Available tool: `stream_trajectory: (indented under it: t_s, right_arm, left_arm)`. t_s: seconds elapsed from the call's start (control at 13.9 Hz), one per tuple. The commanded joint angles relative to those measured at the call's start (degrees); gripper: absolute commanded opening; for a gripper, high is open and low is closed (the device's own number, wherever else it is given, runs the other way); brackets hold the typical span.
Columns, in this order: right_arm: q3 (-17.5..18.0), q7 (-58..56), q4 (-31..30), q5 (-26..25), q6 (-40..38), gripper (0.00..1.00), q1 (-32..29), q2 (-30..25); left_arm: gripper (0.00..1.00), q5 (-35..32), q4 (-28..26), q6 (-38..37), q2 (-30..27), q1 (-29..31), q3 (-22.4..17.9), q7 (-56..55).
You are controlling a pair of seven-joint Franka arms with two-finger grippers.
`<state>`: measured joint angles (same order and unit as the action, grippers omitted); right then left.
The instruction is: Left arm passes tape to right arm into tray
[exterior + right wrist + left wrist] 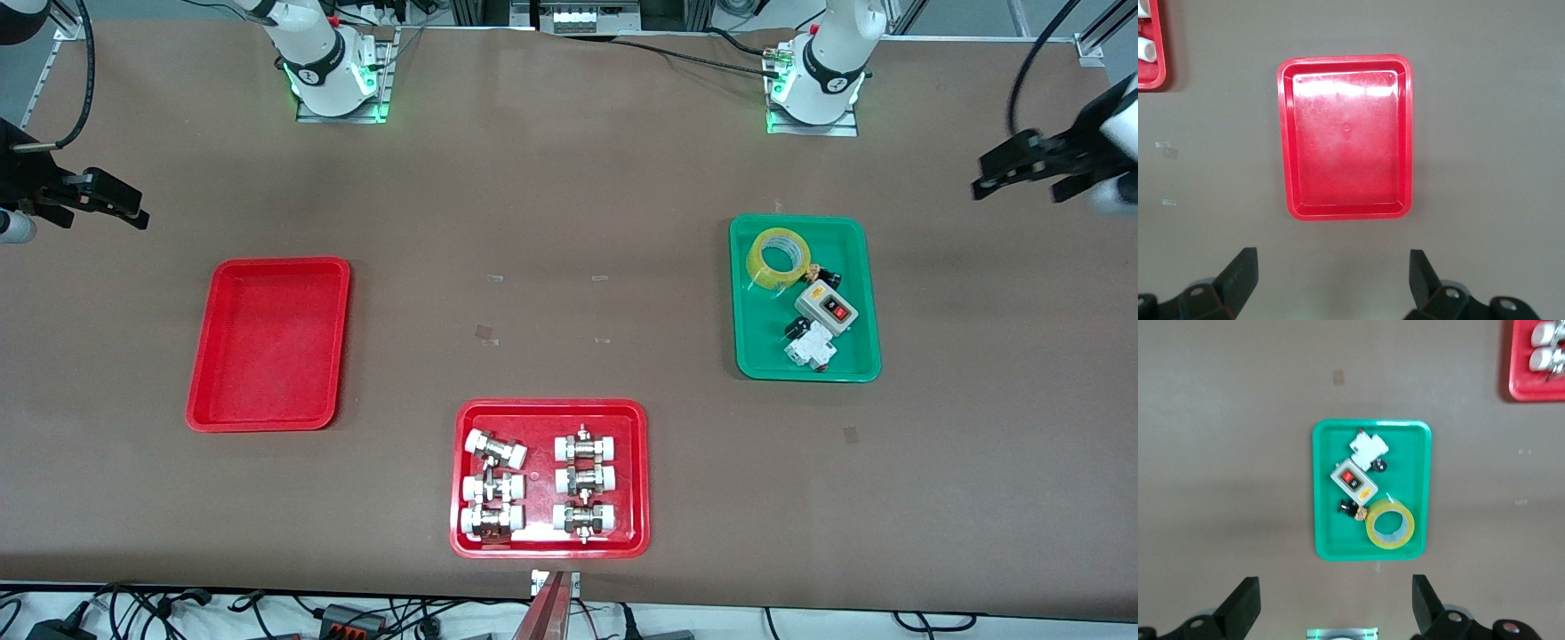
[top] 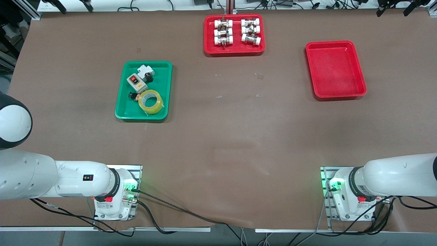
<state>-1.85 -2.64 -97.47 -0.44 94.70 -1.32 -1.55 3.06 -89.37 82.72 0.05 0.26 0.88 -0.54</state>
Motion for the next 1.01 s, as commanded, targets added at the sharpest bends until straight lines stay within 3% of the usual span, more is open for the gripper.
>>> stream_trajectory:
  t_s: [0.0,0.58,0.94]
  right_arm:
    - [-0.61,-0.69,-0.09,0.09,-0.4,1.0,0.45,-0.65]
    - [-0.52,-0.61,-0.09,0.26,-0.22,1.0,0.62,-0.47]
    - [-0.61,-0.69,0.0,0.09,-0.66,1.0,0.53,-0.74]
  left_arm:
    - [1.0,2.38,-6.59,0.42,-0.32,0.09,0.53,-0.77]
    - [1.0,3.62,-38.4,27.46,0.12,0.0,4.75,-0.25]
    - [1.0,3.79,-41.76,35.92,9.16,-0.09,6.23,-0.77]
